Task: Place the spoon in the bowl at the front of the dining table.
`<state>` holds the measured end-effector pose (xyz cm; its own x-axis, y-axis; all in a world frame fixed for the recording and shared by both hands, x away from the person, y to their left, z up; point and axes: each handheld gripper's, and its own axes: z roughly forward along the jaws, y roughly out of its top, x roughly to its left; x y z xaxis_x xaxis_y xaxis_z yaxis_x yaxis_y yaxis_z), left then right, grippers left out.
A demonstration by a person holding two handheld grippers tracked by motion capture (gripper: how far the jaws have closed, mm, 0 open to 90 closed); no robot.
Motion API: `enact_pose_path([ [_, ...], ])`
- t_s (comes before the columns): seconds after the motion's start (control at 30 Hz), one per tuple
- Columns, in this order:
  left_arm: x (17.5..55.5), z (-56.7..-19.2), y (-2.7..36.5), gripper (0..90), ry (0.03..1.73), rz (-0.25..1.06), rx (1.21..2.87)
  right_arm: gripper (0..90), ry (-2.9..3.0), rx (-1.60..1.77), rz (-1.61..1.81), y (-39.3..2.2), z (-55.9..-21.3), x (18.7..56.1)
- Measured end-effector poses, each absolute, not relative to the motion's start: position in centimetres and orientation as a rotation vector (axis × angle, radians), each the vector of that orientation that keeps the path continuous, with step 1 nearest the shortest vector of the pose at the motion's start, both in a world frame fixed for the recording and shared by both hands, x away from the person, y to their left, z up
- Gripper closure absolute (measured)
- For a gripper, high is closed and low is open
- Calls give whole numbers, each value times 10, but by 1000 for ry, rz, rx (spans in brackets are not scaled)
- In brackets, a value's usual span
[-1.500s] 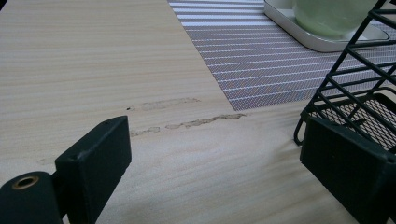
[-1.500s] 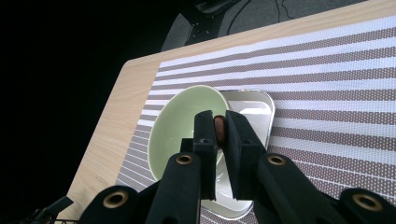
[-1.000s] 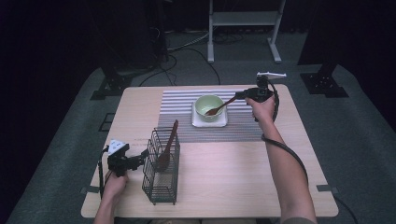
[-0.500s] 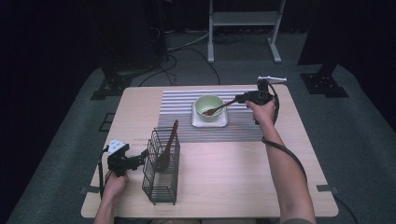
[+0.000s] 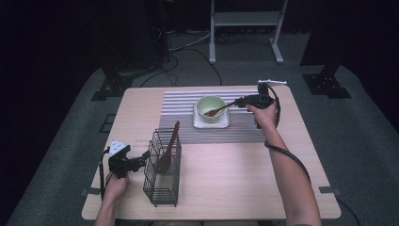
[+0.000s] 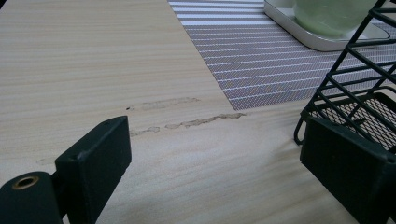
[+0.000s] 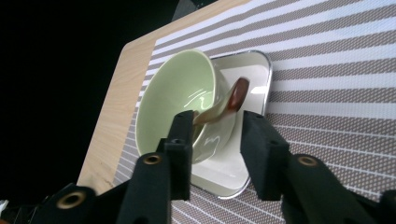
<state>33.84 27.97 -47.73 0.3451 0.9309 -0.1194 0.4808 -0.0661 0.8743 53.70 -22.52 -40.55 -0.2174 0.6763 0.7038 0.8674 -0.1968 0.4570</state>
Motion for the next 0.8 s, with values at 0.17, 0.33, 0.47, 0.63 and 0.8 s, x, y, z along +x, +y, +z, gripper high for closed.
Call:
enact_pose_path([
  [0.17, 338, -477, 279, 81, 1265, 627, 1702, 598, -1872, -1796, -1360, -221, -407, 532],
  [0.33, 338, -477, 280, 81, 1272, 616, 1693, 529, -1866, -1779, -1368, -219, -407, 529],
  [0.47, 338, -477, 279, 81, 1266, 621, 1700, 488, -1878, -1774, -1363, -217, -406, 527],
  [0.63, 338, -477, 280, 81, 1266, 621, 1699, 459, -1908, -1762, -1355, -214, -406, 523],
  [0.8, 338, -477, 279, 81, 1264, 623, 1702, 454, -1920, -1737, -1326, -213, -412, 519],
])
